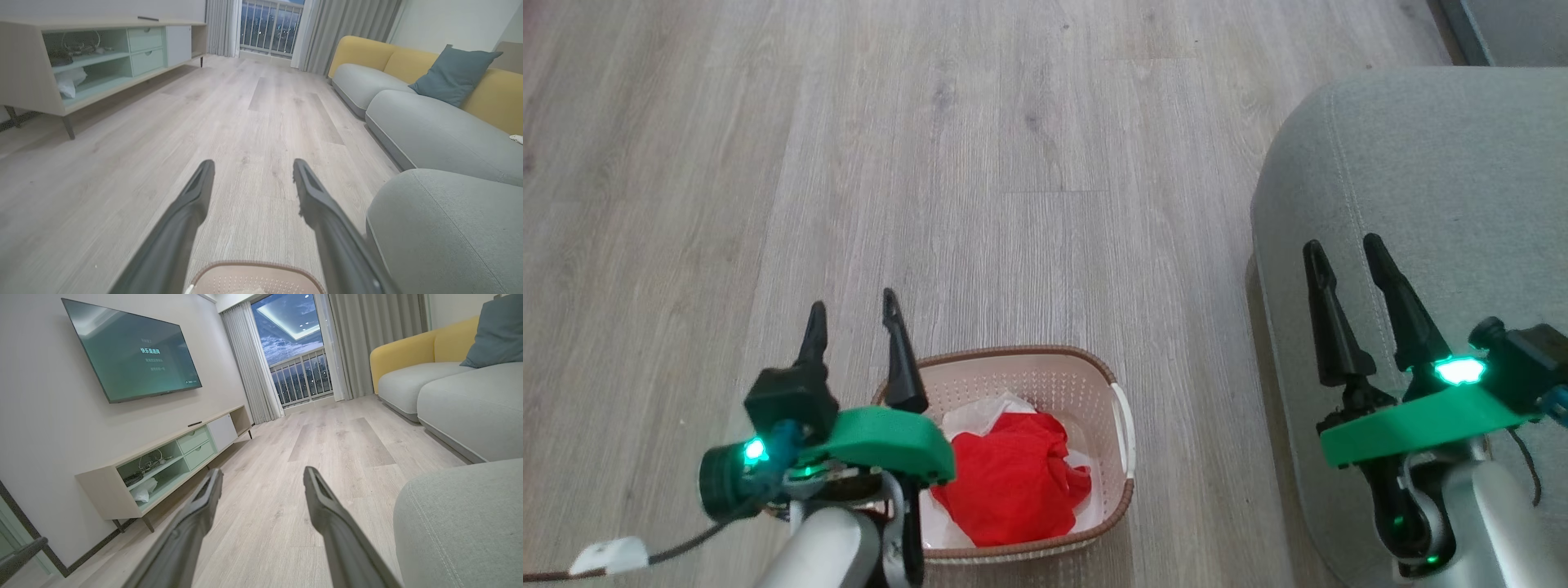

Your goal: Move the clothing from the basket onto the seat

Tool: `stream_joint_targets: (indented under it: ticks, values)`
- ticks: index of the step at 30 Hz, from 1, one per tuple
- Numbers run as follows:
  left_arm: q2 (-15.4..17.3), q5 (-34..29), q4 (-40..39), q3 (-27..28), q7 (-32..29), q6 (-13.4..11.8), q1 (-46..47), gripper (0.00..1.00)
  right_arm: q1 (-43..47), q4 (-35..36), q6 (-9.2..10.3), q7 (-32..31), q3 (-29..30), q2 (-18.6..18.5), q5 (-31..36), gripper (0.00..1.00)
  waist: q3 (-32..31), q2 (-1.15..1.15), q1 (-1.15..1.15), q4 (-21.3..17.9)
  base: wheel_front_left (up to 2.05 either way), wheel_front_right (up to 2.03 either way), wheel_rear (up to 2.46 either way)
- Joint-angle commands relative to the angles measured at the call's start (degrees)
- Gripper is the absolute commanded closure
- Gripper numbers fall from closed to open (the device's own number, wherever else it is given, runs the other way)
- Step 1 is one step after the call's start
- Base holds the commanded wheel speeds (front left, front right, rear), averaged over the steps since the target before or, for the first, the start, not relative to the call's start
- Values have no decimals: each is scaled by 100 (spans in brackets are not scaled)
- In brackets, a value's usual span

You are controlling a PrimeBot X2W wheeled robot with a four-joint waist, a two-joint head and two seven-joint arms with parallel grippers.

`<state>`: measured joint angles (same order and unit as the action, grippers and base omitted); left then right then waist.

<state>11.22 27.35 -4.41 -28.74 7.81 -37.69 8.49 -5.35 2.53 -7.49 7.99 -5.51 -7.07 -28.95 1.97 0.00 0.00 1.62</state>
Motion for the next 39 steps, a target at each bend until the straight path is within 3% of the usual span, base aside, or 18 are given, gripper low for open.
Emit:
stream_joint_targets:
  ticks: [1, 2, 6, 11, 14, 22, 27, 30, 39]
  values:
    - [132, -261, -323, -23, 113, -262, 393, 0, -293, 266, 0, 100, -102, -36, 251, 0, 10, 0, 0, 7, 0, 0, 0]
    - [185, -406, -408, -155, 148, -449, 445, 0, -289, 256, 0, 134, -98, -9, 356, 0, 17, 0, 0, 7, 0, 0, 0]
    - [257, -602, -549, -382, 216, -778, 496, 0, -276, 222, 0, 201, -79, 26, 560, 0, 27, 0, 0, 2, 0, 0, 0]
    - [236, -582, -551, -470, 284, -773, 438, 0, -232, 127, 0, 269, 50, 124, 678, 0, 32, 0, 0, -5, 0, 0, 0]
    - [106, -470, -437, -256, 335, -427, 299, 0, -190, -78, 0, 320, 50, 138, 760, 0, 29, 0, 0, -8, 0, 0, 0]
    - [-582, -607, 166, 847, 472, 1360, -173, 0, -191, -505, 0, 455, -62, 100, 1170, 0, 55, 0, 0, -5, 0, 0, 0]
    - [-808, -866, 507, 1349, 556, 2189, -305, 0, -245, -521, 0, 539, -119, 87, 1490, 0, 83, 0, 0, 1, 0, 0, 0]
    - [-832, -1003, 541, 1512, 607, 2385, -301, 0, -264, -513, 0, 590, -147, 83, 1673, 0, 106, 0, 0, 1, 0, 0, 0]
    - [-833, -1092, 798, 1436, 719, 2431, -310, 0, -305, -773, 0, 701, -217, 114, 2037, 0, 120, 0, 0, -14, 0, 0, 0]
